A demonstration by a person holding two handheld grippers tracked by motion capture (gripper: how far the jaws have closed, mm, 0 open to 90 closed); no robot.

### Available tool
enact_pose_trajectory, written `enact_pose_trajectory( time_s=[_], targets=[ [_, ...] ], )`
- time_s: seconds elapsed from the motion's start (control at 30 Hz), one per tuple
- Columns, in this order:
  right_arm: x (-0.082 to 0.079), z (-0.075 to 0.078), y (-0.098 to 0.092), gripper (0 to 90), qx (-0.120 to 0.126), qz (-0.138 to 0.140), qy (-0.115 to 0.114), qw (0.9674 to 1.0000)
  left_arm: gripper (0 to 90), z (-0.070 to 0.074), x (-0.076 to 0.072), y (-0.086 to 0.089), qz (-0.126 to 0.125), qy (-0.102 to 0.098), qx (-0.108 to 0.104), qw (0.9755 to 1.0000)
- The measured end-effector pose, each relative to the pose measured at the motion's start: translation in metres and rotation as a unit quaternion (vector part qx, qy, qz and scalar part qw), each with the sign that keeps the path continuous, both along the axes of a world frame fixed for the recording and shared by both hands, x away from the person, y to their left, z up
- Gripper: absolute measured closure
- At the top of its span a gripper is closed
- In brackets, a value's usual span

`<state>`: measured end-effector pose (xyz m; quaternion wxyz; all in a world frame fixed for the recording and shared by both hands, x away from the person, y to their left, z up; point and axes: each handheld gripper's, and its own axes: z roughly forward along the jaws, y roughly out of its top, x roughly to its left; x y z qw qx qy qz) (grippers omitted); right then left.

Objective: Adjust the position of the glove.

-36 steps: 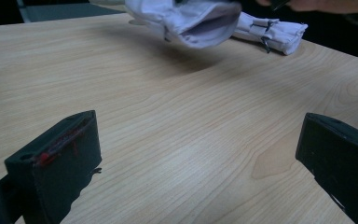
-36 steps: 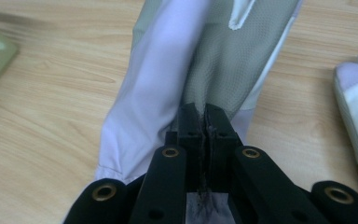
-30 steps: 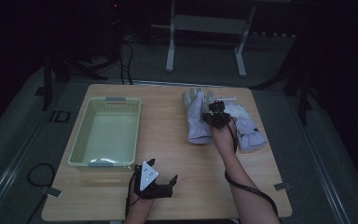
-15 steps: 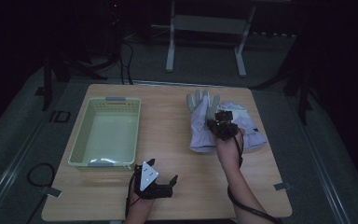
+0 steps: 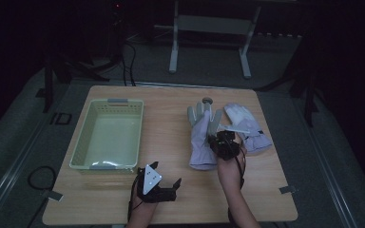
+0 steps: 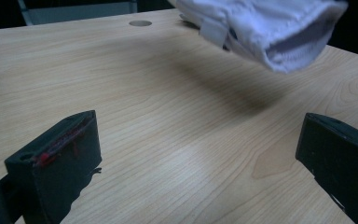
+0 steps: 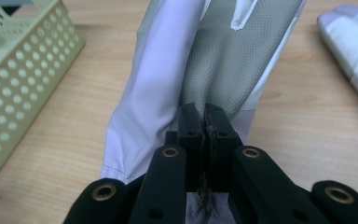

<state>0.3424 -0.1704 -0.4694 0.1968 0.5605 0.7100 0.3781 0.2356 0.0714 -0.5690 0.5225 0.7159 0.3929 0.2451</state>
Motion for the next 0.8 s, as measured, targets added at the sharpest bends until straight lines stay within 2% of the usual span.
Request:
enact_pose_trajectory(
  time_s=[0.03, 0.07, 0.1, 0.3, 0.4, 0.43, 0.53, 0.67, 0.8],
  targets=[
    [-0.002, -0.008, 0.002, 86.9, -0.002, 0.002, 0.005, 1.0000, 0.0, 0.000, 0.000, 0.000, 0.000, 0.000, 0.000, 1.0000],
    [-0.002, -0.008, 0.002, 86.9, -0.002, 0.002, 0.005, 1.0000, 0.0, 0.000, 0.000, 0.000, 0.000, 0.000, 0.000, 1.0000],
    [-0.001, -0.014, 0.005, 86.8, -0.003, 0.004, 0.013, 0.9999, 0.0, 0.000, 0.000, 0.000, 0.001, 0.000, 0.000, 1.0000],
    [0.002, -0.026, 0.013, 86.8, -0.006, 0.008, 0.020, 0.9997, 0.0, 0.000, 0.000, 0.000, 0.001, 0.000, 0.000, 1.0000],
    [0.007, -0.034, 0.018, 86.7, -0.014, 0.011, 0.026, 0.9995, 0.0, 0.000, 0.000, 0.000, 0.000, 0.001, 0.000, 1.0000],
    [0.012, -0.039, 0.019, 86.7, -0.007, 0.008, 0.035, 0.9993, 0.0, 0.000, 0.000, 0.000, 0.000, 0.001, 0.000, 1.0000],
    [0.017, -0.044, 0.021, 86.7, -0.007, 0.009, 0.041, 0.9991, 0.0, 0.000, 0.000, 0.000, 0.000, 0.000, 0.000, 1.0000],
    [0.024, -0.061, 0.025, 85.7, 0.000, 0.007, 0.063, 0.9980, 0.0, 0.000, 0.000, 0.000, 0.000, 0.000, 0.001, 1.0000],
    [0.025, -0.070, 0.027, 81.4, -0.008, 0.005, 0.064, 0.9979, 0.0, 0.000, 0.000, 0.000, 0.000, -0.001, 0.000, 1.0000]
  ],
)
